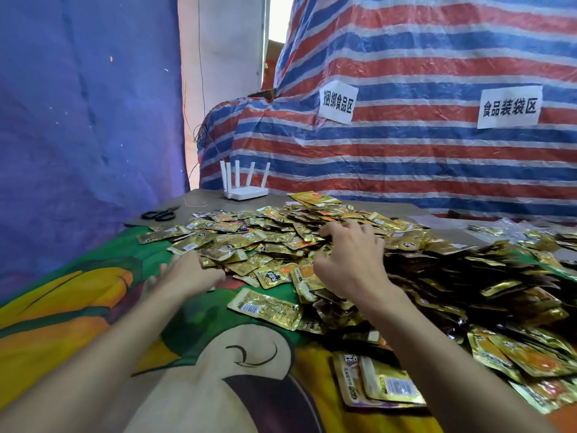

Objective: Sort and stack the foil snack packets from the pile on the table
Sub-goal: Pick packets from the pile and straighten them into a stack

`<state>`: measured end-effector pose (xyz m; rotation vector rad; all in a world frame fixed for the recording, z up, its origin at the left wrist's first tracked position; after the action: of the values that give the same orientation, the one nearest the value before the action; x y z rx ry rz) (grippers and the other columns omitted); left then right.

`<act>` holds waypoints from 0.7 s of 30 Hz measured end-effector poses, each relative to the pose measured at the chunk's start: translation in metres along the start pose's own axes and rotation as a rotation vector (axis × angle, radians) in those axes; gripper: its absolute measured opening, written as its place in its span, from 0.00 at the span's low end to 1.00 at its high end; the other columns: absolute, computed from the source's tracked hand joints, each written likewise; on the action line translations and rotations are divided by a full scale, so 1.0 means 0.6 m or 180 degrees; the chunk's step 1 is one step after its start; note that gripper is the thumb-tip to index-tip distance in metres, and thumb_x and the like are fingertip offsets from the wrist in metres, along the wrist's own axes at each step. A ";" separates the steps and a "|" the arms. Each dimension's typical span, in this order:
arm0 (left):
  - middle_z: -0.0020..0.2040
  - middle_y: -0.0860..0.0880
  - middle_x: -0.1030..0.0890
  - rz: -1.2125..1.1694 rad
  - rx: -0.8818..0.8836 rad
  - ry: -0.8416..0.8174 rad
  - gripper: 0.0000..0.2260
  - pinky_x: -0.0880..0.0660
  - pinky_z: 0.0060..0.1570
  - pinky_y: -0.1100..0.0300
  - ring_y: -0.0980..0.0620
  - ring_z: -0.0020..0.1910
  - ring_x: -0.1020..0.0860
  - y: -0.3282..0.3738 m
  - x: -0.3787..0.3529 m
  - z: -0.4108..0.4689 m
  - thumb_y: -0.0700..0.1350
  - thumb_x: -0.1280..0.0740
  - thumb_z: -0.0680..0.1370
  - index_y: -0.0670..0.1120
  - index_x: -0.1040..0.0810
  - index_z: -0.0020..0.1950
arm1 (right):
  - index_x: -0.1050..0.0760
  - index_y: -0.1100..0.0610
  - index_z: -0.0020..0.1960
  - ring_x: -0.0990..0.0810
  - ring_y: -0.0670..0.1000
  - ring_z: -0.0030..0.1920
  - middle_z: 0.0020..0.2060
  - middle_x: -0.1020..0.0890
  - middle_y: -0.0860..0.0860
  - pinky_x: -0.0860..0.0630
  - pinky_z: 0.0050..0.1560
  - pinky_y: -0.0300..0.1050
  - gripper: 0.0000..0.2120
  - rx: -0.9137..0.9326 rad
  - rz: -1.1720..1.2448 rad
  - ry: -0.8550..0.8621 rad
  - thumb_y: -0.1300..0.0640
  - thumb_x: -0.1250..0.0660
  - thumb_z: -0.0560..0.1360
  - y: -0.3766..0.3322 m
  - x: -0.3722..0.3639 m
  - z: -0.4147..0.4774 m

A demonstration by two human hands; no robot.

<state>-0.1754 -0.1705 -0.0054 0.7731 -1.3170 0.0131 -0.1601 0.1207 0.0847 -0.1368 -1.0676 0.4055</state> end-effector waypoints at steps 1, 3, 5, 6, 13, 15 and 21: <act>0.73 0.42 0.31 0.0184 0.0079 -0.0110 0.35 0.34 0.70 0.44 0.38 0.71 0.33 -0.013 -0.001 0.009 0.66 0.29 0.70 0.48 0.30 0.70 | 0.26 0.50 0.68 0.31 0.58 0.65 0.63 0.24 0.55 0.36 0.64 0.57 0.22 0.0118 0.0024 -0.0217 0.55 0.35 0.74 -0.015 -0.016 0.018; 0.78 0.39 0.37 0.0388 0.0225 -0.0450 0.51 0.37 0.73 0.43 0.36 0.75 0.37 -0.034 -0.017 0.020 0.76 0.34 0.66 0.43 0.39 0.78 | 0.27 0.50 0.70 0.29 0.59 0.66 0.64 0.23 0.55 0.34 0.66 0.57 0.25 0.0330 -0.0092 -0.0687 0.60 0.36 0.73 -0.038 -0.054 0.057; 0.79 0.36 0.41 0.0494 0.0251 -0.0867 0.63 0.39 0.75 0.43 0.34 0.77 0.40 -0.038 -0.047 0.018 0.83 0.41 0.58 0.40 0.44 0.80 | 0.28 0.50 0.71 0.27 0.59 0.66 0.65 0.22 0.54 0.34 0.68 0.60 0.27 0.0496 -0.0390 -0.1100 0.64 0.36 0.73 -0.046 -0.095 0.095; 0.80 0.35 0.44 0.0591 0.0227 -0.0994 0.65 0.41 0.75 0.40 0.32 0.77 0.42 -0.034 -0.062 0.015 0.84 0.44 0.56 0.40 0.45 0.80 | 0.28 0.50 0.71 0.25 0.58 0.66 0.65 0.21 0.54 0.34 0.69 0.61 0.27 0.0529 -0.0530 -0.1291 0.65 0.37 0.74 -0.042 -0.116 0.110; 0.81 0.38 0.50 0.1075 -0.0207 -0.1036 0.71 0.50 0.73 0.33 0.34 0.79 0.50 0.043 -0.122 -0.015 0.85 0.40 0.52 0.42 0.54 0.81 | 0.23 0.58 0.55 0.20 0.53 0.47 0.48 0.19 0.51 0.19 0.51 0.51 0.13 0.0329 -0.1276 -0.2234 0.55 0.25 0.73 0.033 -0.226 0.168; 0.81 0.41 0.45 0.1175 -0.0491 -0.0834 0.67 0.45 0.74 0.39 0.38 0.78 0.46 0.065 -0.116 -0.017 0.83 0.35 0.55 0.43 0.49 0.81 | 0.25 0.53 0.44 0.21 0.51 0.43 0.42 0.20 0.49 0.20 0.46 0.49 0.14 0.0416 -0.1315 -0.2197 0.52 0.21 0.69 0.026 -0.229 0.184; 0.73 0.44 0.31 0.0892 -0.0970 -0.1197 0.52 0.34 0.70 0.42 0.40 0.72 0.35 0.087 -0.123 -0.013 0.76 0.28 0.59 0.48 0.35 0.73 | 0.21 0.54 0.65 0.21 0.49 0.44 0.50 0.19 0.49 0.24 0.38 0.43 0.21 0.0800 -0.0959 -0.2339 0.60 0.24 0.72 -0.019 -0.266 0.190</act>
<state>-0.2119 -0.0970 -0.0434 0.3345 -1.7289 -0.1122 -0.3229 0.0390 0.0115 0.4261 -1.7161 0.3152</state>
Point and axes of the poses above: each hand's wrist, its own z-axis towards the middle knuckle, its own x-axis out of the back of the hand, y = z × x, the point moved 9 cm from there along z, towards the middle knuckle
